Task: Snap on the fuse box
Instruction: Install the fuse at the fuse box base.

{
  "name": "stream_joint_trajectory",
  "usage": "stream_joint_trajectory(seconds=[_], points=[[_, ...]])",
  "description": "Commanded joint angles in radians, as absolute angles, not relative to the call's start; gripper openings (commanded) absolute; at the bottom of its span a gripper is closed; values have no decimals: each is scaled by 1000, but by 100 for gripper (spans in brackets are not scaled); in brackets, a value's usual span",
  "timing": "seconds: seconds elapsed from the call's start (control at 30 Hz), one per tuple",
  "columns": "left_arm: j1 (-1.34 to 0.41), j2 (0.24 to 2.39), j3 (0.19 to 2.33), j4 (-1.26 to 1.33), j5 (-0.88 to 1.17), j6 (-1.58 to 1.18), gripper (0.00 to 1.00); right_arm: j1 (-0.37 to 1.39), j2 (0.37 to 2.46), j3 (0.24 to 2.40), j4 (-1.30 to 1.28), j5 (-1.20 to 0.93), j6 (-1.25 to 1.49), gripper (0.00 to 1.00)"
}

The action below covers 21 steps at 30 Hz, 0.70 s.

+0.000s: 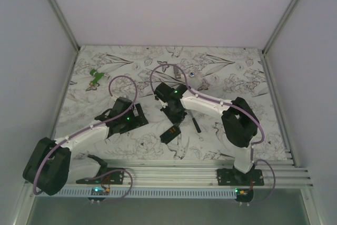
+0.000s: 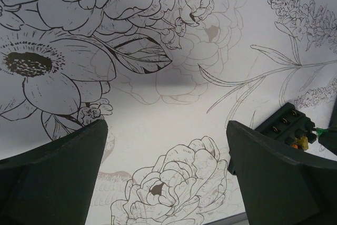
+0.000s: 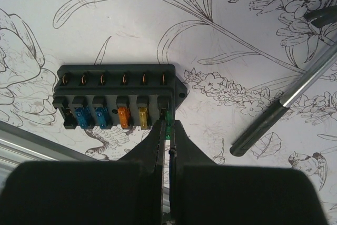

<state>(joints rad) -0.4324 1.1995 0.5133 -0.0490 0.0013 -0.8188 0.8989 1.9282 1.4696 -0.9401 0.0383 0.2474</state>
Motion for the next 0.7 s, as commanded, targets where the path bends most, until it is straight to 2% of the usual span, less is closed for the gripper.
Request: stream_joint_trajectory(seconds=[0.0,0.67], points=[[-428,1215,536,-67,-9,-828,100,908,1935,1462,-919,31,241,0],[-428,1217,537,-67,5,-833,100,911,1928,1433,-892,28,246,0]])
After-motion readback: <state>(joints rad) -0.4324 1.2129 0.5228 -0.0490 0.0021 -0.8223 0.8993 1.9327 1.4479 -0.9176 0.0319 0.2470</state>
